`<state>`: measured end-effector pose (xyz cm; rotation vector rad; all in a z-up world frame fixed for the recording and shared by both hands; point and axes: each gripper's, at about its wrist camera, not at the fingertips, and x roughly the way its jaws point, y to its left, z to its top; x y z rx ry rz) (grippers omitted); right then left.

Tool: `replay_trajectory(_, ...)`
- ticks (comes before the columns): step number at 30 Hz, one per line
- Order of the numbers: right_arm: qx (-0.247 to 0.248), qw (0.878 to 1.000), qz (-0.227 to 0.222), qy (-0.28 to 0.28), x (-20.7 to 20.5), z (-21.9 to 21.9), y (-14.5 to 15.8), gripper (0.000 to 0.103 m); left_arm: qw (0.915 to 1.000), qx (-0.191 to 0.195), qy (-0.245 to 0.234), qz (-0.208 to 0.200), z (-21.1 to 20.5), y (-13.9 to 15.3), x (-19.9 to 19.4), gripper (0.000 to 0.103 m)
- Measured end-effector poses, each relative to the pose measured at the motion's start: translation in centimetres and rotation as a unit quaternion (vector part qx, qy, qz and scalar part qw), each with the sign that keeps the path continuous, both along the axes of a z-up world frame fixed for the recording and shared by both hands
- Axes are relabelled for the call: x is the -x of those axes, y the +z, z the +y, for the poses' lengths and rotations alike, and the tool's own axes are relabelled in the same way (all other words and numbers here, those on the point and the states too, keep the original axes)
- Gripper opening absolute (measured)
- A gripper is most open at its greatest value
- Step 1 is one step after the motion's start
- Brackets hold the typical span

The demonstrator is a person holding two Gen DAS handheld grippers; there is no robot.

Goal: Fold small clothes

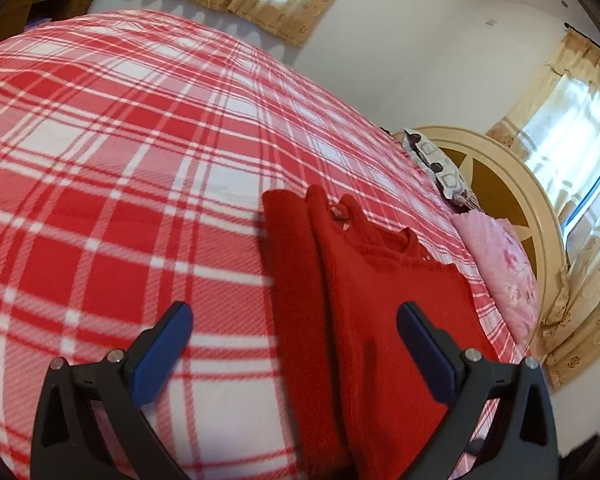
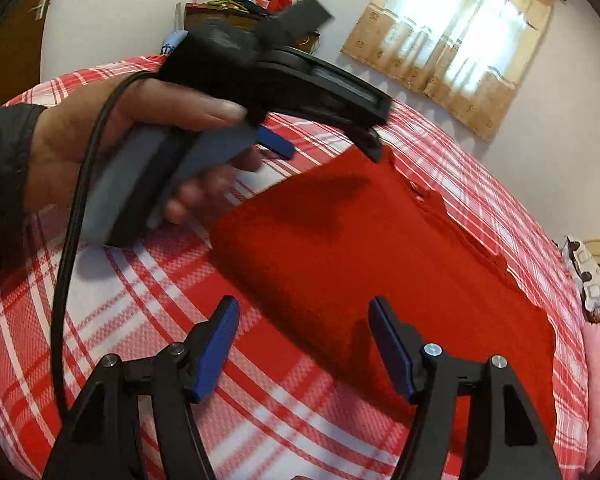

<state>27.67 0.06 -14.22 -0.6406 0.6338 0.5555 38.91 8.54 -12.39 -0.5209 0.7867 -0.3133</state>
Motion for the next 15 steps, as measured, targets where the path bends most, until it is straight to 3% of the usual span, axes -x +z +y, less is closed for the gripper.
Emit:
replay_trajectory(7, 0.010, 1.000, -0.006, 0.007, -0.2, 1.6, -0.2, 0.068, 1.0000, 0.000, -0.008, -0.002, -0.6, -0.3, -1.7, 0.103)
replay_trajectory(15, 0.010, 1.000, -0.013, 0.006, -0.3, 2.7, -0.4, 0.068, 0.9991, 0.031, -0.024, -0.015, -0.4, -0.3, -3.3, 0.103)
